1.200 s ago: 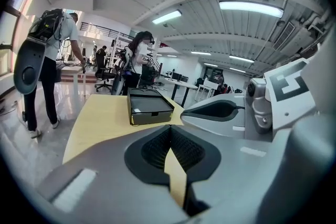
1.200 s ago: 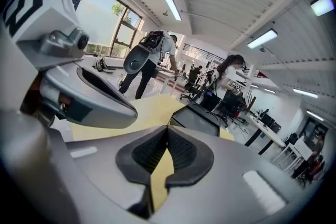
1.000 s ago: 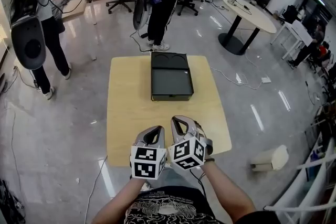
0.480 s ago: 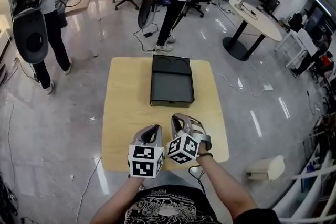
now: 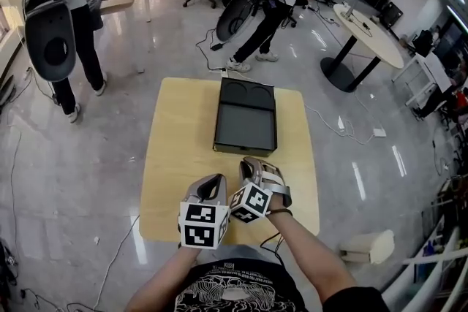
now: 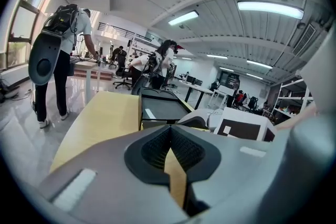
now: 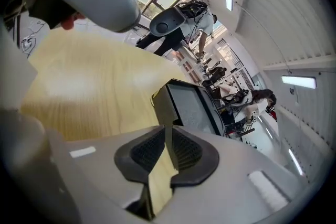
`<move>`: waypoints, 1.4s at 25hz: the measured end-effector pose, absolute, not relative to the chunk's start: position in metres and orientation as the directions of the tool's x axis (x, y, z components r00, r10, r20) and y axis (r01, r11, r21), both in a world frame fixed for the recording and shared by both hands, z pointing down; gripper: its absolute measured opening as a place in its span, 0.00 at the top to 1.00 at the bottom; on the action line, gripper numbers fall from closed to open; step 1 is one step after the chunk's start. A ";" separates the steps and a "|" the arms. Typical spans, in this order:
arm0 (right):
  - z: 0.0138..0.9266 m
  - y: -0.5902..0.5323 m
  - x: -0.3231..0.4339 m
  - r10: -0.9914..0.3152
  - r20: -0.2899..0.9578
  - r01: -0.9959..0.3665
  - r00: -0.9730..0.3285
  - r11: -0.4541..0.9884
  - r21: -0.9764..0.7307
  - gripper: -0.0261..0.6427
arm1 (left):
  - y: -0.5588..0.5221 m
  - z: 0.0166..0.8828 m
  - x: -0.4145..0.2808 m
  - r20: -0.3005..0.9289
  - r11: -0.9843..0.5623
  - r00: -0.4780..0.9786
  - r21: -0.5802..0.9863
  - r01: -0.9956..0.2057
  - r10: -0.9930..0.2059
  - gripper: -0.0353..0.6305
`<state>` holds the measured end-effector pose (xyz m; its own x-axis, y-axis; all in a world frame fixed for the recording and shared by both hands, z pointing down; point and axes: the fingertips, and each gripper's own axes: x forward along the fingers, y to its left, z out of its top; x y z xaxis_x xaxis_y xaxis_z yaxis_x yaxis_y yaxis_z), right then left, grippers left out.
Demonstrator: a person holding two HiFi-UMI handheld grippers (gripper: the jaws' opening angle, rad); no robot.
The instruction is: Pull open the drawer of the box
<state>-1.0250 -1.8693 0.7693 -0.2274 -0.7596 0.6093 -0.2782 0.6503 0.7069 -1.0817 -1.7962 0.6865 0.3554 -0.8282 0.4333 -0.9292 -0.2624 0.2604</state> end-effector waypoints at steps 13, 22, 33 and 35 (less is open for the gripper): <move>0.852 -1.996 -0.945 -0.778 0.602 -0.138 -0.178 0.626 0.768 0.85 | -1.906 0.753 -1.006 0.463 -0.223 0.319 0.251 -0.942 -0.827 0.92; 0.865 -2.143 -0.902 -0.801 0.580 -0.041 -0.152 0.591 0.806 0.83 | -2.049 0.763 -0.963 0.477 -0.214 0.314 0.254 -0.943 -0.821 0.92; 0.872 -2.183 -0.957 -0.825 0.557 -0.001 -0.093 0.560 0.829 0.83 | -2.086 0.770 -1.027 0.487 -0.212 0.314 0.254 -0.944 -0.815 0.92; 0.870 -2.185 -0.960 -0.818 0.568 0.006 -0.093 0.570 0.822 0.83 | -2.087 0.769 -1.031 0.486 -0.214 0.316 0.255 -0.943 -0.815 0.92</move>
<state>-0.9604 -2.1847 0.8704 -0.0935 -0.8178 0.5679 0.0062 0.5699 0.8217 -1.0306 -2.0869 0.7687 0.3163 -0.8145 0.4864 -0.9429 -0.2136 0.2555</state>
